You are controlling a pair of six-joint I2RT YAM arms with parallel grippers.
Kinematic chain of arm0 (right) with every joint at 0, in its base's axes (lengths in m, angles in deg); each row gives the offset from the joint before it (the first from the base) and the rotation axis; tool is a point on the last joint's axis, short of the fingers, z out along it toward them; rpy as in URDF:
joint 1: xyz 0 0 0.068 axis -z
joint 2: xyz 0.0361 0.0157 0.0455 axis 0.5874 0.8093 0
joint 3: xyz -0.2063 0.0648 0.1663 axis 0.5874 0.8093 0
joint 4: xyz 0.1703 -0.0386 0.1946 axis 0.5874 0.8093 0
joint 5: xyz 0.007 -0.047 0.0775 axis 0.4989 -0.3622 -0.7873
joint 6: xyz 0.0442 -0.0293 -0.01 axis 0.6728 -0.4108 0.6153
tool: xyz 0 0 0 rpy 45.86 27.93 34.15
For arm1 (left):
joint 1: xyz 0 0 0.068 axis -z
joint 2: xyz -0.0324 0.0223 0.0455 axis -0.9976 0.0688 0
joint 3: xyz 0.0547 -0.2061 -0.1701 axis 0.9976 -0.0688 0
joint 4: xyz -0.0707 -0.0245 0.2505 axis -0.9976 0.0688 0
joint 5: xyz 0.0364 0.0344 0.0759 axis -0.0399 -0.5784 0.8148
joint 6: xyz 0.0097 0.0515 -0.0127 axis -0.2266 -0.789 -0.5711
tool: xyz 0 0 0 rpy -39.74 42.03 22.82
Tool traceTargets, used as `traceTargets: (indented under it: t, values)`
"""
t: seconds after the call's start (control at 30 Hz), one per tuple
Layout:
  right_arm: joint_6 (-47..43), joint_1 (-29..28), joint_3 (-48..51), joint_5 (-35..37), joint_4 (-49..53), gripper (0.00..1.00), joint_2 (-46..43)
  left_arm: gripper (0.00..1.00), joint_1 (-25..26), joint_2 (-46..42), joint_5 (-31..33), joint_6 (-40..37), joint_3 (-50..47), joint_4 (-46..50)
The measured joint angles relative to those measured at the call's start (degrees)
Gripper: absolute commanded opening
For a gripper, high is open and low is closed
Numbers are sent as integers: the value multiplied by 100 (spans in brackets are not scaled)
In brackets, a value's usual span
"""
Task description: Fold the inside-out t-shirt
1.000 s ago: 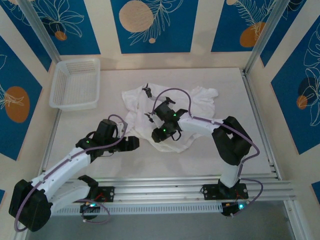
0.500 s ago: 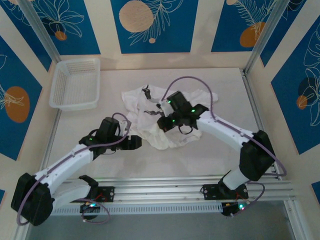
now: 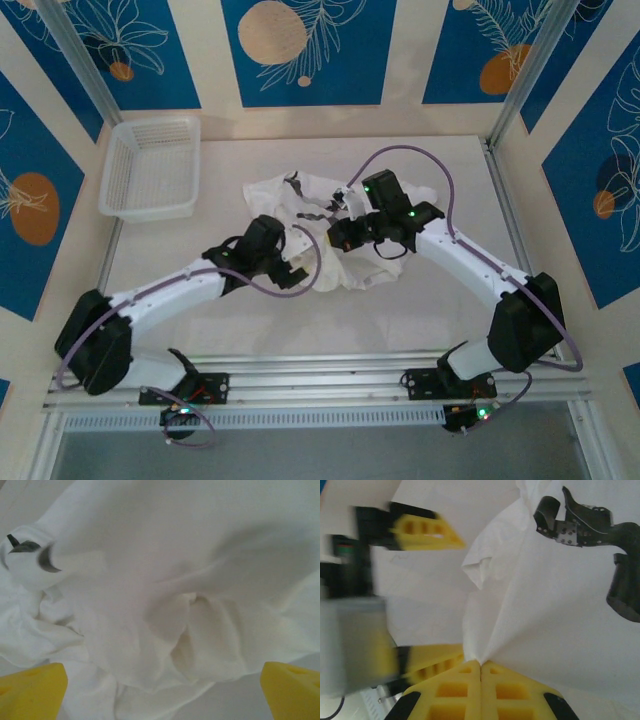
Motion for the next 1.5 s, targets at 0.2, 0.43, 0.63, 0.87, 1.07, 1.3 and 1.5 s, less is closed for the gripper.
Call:
traceTargets:
  t: [0.2,0.43,0.63,0.87,1.07,1.3,1.5]
  values:
    - [-22,26,0,-380,33,0,-24,77,-105,732,120,-422,76,-940]
    - [0,245,2,-723,-24,0,-52,0,-186,844,-310,-83,92,-1526]
    - [103,1049,160,-308,9,4,195,0,-472,494,-1735,1209,568,-1252]
    - [39,1355,133,658,186,38,1290,0,-850,212,-3067,3032,1123,-669]
    - [767,1115,942,1255,-144,37,-894,0,-850,332,-3303,3683,1362,-52]
    - [2326,-1845,1897,2896,-1176,36,-2924,0,-850,533,-3296,4124,1738,459]
    - [3585,-2820,1923,4105,-1716,63,-1213,0,-850,533,-3145,4295,1790,645]
